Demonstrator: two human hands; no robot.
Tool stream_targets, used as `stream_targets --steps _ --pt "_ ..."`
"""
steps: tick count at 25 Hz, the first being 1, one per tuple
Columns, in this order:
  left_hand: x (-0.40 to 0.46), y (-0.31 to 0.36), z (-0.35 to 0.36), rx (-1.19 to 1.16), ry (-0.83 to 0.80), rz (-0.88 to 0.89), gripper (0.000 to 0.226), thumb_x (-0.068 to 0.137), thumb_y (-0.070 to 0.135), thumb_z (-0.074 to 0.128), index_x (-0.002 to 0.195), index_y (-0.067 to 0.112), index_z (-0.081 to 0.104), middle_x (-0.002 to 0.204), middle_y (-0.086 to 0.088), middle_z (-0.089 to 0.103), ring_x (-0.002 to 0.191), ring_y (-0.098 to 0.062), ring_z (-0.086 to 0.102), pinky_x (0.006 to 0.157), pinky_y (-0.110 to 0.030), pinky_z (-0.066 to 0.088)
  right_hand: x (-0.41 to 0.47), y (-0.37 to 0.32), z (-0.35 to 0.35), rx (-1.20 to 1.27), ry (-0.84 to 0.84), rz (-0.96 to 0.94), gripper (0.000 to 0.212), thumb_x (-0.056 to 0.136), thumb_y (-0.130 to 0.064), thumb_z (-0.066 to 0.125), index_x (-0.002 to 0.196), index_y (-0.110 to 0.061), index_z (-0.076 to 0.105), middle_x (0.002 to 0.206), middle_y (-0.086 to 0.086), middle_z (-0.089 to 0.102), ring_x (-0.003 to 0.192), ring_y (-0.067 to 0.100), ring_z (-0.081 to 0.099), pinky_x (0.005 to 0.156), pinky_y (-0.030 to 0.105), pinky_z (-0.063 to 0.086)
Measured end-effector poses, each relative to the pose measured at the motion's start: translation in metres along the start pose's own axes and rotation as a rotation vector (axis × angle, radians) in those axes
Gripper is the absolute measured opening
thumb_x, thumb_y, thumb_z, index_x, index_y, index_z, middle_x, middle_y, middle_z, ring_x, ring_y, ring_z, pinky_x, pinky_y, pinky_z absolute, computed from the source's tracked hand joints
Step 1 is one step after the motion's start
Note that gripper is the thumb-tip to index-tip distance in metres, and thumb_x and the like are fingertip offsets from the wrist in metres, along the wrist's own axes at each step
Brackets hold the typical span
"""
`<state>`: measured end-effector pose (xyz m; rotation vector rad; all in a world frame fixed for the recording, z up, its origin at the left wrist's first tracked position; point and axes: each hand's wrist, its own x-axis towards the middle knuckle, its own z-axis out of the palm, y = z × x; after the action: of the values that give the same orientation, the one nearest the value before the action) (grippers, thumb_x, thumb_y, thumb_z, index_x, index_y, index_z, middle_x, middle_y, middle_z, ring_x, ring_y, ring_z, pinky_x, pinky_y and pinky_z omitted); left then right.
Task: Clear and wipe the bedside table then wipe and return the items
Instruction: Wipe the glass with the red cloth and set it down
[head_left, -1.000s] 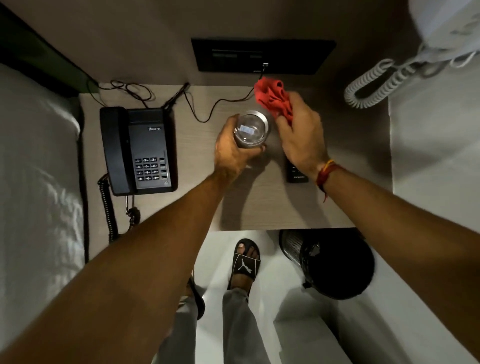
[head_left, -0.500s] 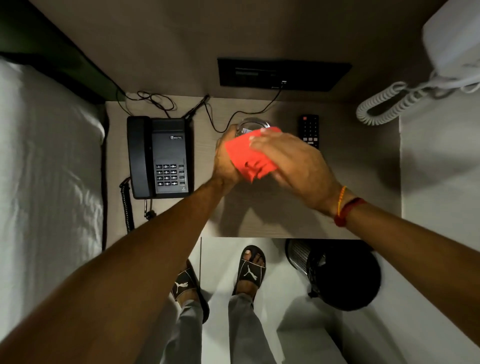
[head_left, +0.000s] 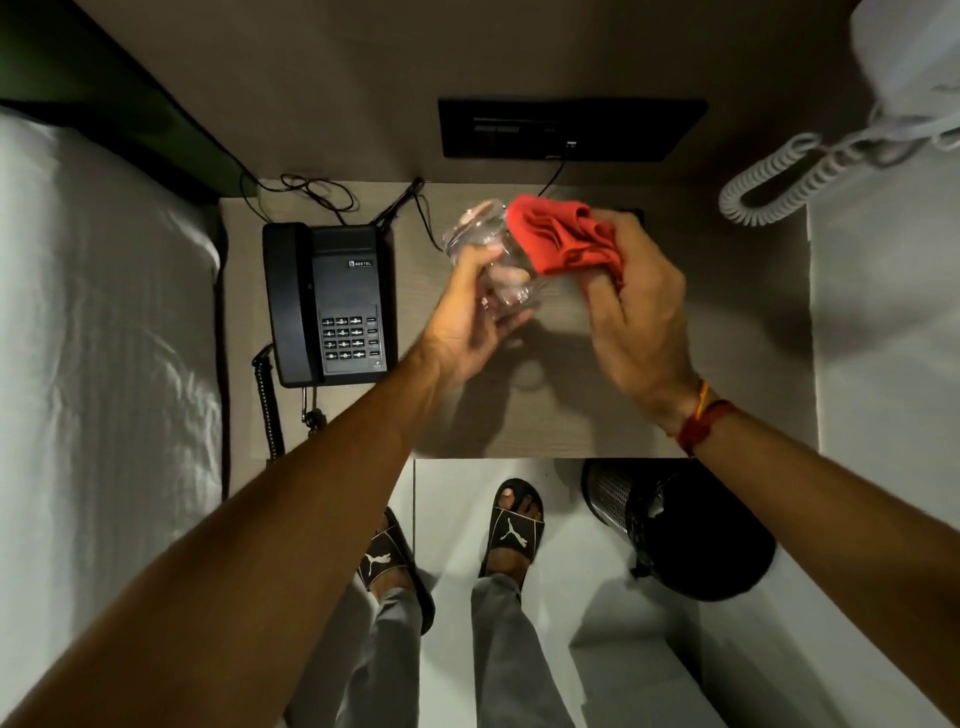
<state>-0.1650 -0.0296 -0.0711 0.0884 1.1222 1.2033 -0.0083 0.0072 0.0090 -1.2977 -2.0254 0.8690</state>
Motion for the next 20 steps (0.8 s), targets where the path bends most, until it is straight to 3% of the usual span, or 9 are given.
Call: stream_targets --steps 2,7,9,11,14,16,18,20 --pt "-0.002 0.001 -0.001 -0.146 -0.114 -0.077 0.058 0.079 0.05 0.062 0.124 0.014 0.059 0.103 -0.009 0.068 0.091 -0.024 0.067 0.093 -0.045 0.05 0.01 0.002 0.007 -0.002 0.006 0.049 0.048 0.094 0.001 0.048 0.142 -0.001 0.05 0.138 0.012 0.06 0.128 0.021 0.058 0.111 0.031 0.045" --pt "-0.009 -0.002 0.002 -0.33 -0.324 -0.117 0.06 0.077 0.038 0.047 0.125 0.004 0.06 0.109 -0.013 0.068 0.099 -0.028 0.066 0.09 -0.041 0.053 -0.01 -0.013 0.021 -0.005 -0.163 -0.083 0.058 0.087 0.01 0.054 0.143 -0.003 0.05 0.154 0.013 0.048 0.148 0.027 0.038 0.12 0.047 0.035" --pt "-0.007 0.002 0.0 -0.371 -0.288 -0.112 0.065 0.075 0.038 0.049 0.126 0.001 0.06 0.121 -0.021 0.062 0.112 -0.035 0.06 0.1 -0.045 0.05 -0.038 -0.013 0.015 -0.119 -0.25 -0.197 0.056 0.084 0.012 0.054 0.139 -0.001 0.055 0.155 0.013 0.047 0.15 0.029 0.033 0.121 0.051 0.032" --pt "-0.005 0.005 -0.005 -0.367 -0.265 -0.106 0.061 0.073 0.041 0.047 0.116 0.001 0.063 0.113 -0.025 0.065 0.106 -0.038 0.063 0.096 -0.047 0.053 -0.048 -0.014 0.006 -0.116 -0.268 -0.24 0.049 0.086 0.006 0.049 0.134 0.001 0.057 0.151 0.015 0.05 0.148 0.03 0.037 0.12 0.051 0.034" --pt "-0.002 0.001 -0.001 -0.311 -0.305 -0.075 0.063 0.073 0.039 0.049 0.124 0.004 0.06 0.111 -0.02 0.066 0.099 -0.033 0.064 0.09 -0.043 0.052 -0.019 -0.014 0.013 -0.009 -0.078 -0.065 0.044 0.091 -0.002 0.048 0.135 0.001 0.055 0.148 0.017 0.053 0.144 0.031 0.044 0.119 0.044 0.039" --pt "0.0 0.001 0.006 -0.246 -0.308 -0.081 0.058 0.067 0.033 0.056 0.116 0.003 0.067 0.102 -0.015 0.07 0.093 -0.029 0.065 0.086 -0.039 0.051 -0.006 -0.012 0.022 0.002 -0.047 0.011 0.046 0.091 0.0 0.051 0.137 -0.001 0.054 0.152 0.016 0.049 0.146 0.03 0.041 0.118 0.044 0.04" --pt "0.007 0.002 0.005 -0.174 -0.214 -0.068 0.06 0.065 0.029 0.061 0.117 -0.001 0.066 0.103 -0.016 0.069 0.093 -0.03 0.064 0.085 -0.039 0.052 -0.017 -0.001 0.023 -0.042 -0.128 -0.007 0.049 0.092 0.002 0.048 0.141 -0.001 0.051 0.156 0.016 0.044 0.146 0.03 0.04 0.118 0.043 0.041" --pt "0.012 0.004 0.004 0.055 -0.018 -0.041 0.074 0.059 0.031 0.072 0.124 -0.004 0.061 0.11 -0.02 0.063 0.092 -0.032 0.06 0.082 -0.038 0.051 -0.039 0.012 0.011 -0.051 -0.239 -0.009 0.049 0.092 0.001 0.047 0.14 -0.005 0.051 0.146 0.013 0.055 0.132 0.023 0.055 0.109 0.037 0.048"
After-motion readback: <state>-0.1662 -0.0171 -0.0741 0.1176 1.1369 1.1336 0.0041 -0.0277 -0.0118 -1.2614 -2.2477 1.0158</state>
